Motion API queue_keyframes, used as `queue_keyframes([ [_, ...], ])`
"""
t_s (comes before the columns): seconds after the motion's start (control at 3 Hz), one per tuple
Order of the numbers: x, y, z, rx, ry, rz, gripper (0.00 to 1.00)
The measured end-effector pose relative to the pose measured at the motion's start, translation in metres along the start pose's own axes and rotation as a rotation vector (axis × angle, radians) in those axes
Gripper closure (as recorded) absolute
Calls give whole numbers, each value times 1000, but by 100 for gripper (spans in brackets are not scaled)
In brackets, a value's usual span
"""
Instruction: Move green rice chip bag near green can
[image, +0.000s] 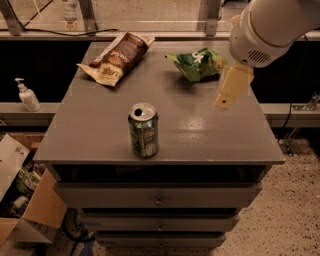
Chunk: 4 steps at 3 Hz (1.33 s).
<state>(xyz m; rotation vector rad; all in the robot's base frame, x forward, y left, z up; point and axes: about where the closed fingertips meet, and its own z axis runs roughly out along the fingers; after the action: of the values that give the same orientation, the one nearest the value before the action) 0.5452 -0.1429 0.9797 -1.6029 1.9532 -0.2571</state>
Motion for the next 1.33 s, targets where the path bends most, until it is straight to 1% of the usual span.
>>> queue_keyframes([
  [0.33, 1, -2, 6, 13, -9, -12, 0],
  [0.67, 2, -15, 28, 42, -16, -24, 0],
  [1.0, 10, -45, 60, 66, -19, 11, 0],
  [1.33, 19, -72, 91, 56, -23, 76, 0],
])
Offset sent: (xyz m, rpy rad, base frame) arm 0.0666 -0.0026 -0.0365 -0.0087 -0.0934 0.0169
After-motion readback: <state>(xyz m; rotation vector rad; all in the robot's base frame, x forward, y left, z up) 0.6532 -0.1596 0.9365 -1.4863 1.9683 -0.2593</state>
